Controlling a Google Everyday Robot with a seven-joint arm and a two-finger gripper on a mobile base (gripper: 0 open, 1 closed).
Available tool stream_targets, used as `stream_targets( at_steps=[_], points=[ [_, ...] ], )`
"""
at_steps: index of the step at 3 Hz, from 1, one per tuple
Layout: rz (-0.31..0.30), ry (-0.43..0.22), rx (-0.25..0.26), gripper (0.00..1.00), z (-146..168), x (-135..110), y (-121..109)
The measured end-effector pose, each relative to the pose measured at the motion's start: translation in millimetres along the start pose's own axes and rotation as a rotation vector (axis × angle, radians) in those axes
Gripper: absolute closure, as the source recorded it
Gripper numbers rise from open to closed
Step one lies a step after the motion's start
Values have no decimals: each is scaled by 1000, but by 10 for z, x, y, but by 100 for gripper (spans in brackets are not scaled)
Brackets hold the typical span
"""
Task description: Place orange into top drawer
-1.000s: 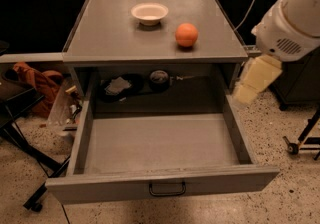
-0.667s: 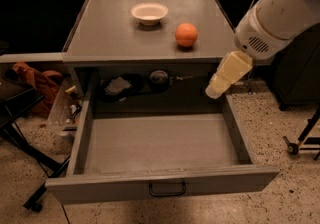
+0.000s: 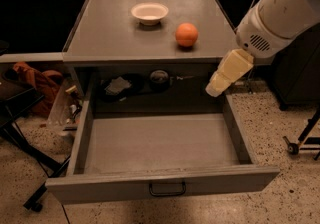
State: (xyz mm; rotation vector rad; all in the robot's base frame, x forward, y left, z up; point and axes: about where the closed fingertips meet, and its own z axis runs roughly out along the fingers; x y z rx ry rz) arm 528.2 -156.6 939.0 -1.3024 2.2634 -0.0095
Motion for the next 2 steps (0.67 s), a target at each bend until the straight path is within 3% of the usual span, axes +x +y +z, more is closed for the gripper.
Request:
stream_targets(
  at_steps=[1,2],
  points=[
    [41,50,4,0,180,-23,-89],
    [174,103,43,0,605,-23,-458]
  ],
)
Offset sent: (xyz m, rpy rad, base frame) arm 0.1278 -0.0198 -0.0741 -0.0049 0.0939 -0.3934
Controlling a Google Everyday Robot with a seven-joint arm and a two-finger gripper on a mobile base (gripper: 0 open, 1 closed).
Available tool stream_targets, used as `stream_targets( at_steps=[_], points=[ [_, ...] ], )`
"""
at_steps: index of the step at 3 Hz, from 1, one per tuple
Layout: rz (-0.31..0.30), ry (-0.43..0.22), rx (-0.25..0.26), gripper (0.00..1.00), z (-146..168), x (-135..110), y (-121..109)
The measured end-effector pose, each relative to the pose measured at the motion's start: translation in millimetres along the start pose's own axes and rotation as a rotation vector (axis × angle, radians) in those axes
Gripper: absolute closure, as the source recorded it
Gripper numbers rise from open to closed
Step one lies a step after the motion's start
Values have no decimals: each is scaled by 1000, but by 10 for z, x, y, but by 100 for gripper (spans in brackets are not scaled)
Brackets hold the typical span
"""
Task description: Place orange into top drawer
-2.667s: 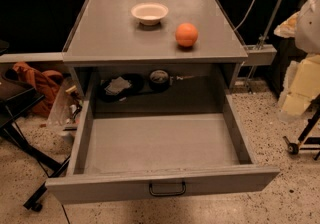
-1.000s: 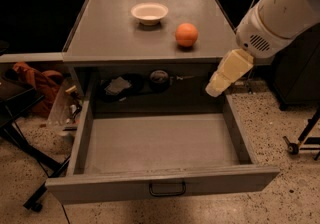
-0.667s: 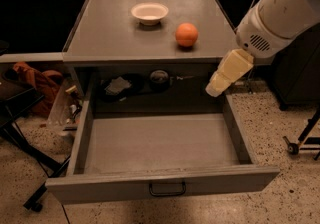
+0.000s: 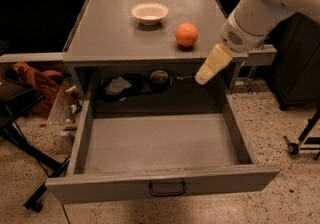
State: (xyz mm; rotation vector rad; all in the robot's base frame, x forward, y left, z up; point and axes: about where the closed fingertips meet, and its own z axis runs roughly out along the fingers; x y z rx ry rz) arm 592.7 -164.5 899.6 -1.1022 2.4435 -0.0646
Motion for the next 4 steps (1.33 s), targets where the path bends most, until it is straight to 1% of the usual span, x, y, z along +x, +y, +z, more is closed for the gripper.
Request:
stream_targets(
  at_steps=[1,2,3,4],
  points=[
    [110,-3,19,0,376,-130,-342],
    [199,-34,52,0,590,-251,-655],
    [256,-96,55,0,723,-443,-836],
    [285,-163,11,0,892,-685,-892]
  ],
)
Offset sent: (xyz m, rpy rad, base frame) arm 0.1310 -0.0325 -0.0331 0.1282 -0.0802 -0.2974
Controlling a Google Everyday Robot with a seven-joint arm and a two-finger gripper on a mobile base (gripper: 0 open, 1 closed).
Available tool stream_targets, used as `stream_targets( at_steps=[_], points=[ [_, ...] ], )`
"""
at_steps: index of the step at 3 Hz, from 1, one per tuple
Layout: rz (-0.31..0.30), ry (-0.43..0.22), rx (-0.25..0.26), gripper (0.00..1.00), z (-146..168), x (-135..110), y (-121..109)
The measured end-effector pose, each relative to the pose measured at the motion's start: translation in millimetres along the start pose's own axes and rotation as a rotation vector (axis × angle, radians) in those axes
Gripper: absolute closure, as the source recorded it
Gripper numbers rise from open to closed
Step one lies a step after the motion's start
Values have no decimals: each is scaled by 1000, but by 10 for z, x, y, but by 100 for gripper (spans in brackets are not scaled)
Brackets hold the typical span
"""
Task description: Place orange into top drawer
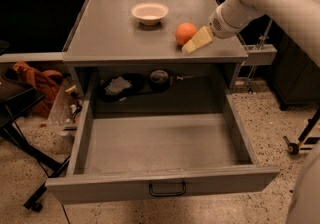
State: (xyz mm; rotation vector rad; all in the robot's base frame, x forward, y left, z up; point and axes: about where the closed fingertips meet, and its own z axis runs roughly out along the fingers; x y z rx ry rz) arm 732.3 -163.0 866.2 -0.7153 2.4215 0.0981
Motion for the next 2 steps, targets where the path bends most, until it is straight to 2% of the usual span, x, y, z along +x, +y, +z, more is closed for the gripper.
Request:
stream_targets(
  at_steps=[2],
  points=[
    [43,-46,-70,0,385,-217,-9]
  ],
)
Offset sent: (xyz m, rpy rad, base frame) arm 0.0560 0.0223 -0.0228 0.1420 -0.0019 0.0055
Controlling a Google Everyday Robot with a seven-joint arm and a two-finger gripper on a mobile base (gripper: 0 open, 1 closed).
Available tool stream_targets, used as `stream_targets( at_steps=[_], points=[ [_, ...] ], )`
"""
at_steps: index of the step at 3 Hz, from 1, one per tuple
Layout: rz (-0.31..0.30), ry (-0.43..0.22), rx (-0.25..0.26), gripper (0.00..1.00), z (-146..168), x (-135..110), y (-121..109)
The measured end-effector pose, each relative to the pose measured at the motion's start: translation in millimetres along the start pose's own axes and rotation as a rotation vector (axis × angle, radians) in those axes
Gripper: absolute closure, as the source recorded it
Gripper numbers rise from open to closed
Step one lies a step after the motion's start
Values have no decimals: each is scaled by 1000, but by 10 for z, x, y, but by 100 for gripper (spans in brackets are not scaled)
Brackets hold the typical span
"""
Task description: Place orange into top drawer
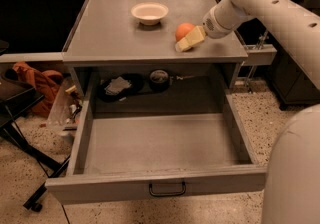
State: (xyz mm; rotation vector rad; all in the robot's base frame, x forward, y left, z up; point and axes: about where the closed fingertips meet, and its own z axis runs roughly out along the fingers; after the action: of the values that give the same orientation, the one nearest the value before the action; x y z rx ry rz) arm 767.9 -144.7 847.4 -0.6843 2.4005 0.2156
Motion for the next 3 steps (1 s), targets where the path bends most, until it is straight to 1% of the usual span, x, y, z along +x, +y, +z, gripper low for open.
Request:
stream_targets(
  at_steps=[1,3],
  points=[
    [2,-30,-39,0,151,-106,12],
    [-14,-144,-165,0,282,-396,164]
  ],
)
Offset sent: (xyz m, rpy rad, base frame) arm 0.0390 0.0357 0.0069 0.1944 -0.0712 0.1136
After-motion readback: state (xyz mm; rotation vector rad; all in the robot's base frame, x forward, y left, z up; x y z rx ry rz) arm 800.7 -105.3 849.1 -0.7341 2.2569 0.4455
